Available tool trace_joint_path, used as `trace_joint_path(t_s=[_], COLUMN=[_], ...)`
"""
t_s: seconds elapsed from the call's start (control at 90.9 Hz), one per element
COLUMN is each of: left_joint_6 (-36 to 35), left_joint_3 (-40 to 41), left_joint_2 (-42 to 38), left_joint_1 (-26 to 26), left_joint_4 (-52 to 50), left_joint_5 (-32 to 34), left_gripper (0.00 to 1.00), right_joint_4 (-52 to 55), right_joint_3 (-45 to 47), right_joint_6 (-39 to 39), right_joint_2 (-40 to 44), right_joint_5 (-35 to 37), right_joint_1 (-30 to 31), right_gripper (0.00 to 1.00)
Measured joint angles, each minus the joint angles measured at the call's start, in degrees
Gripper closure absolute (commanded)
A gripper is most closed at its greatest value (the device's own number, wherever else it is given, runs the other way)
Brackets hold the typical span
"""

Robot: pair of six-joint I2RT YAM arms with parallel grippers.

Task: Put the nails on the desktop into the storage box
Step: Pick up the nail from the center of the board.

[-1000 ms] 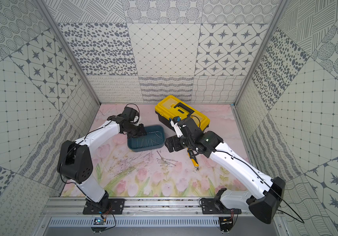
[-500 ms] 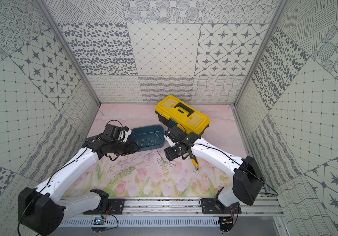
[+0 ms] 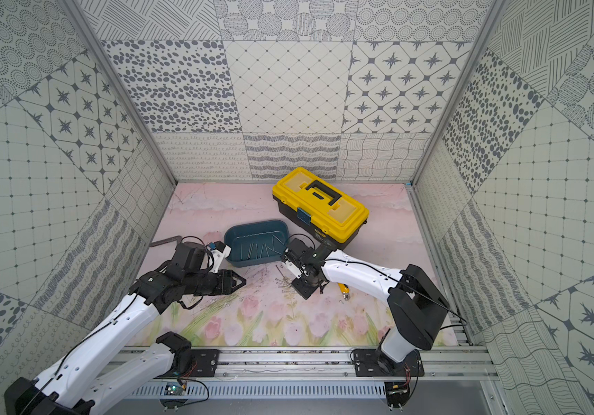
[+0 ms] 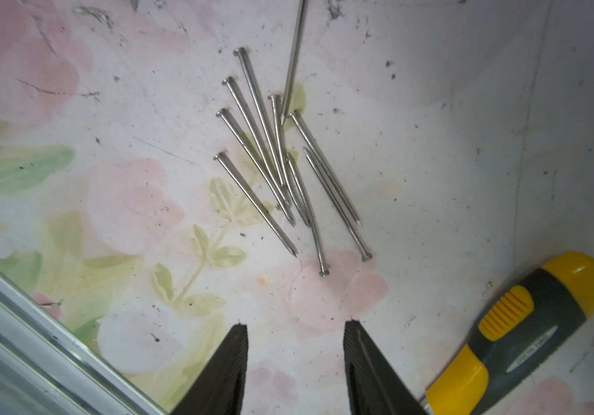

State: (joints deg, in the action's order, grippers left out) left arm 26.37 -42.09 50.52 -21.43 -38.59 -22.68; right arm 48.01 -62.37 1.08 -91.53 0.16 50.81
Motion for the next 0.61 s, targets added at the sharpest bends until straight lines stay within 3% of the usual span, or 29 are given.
trace_joint_path(t_s=[0.605], left_joint_6=[0.00], left_joint_3=[-0.02], left_joint_2=[-0.76], left_joint_1=[-1.31], left_joint_4=[-0.55], left_joint_5=[0.72], left_gripper=[0.50], right_joint_4=[-0.28], right_joint_3=[0.44], right_joint_6=[-4.81], right_joint_2=[-7.98], right_joint_5=[1.49], right_joint_1=[-0.24], right_gripper=[0.64])
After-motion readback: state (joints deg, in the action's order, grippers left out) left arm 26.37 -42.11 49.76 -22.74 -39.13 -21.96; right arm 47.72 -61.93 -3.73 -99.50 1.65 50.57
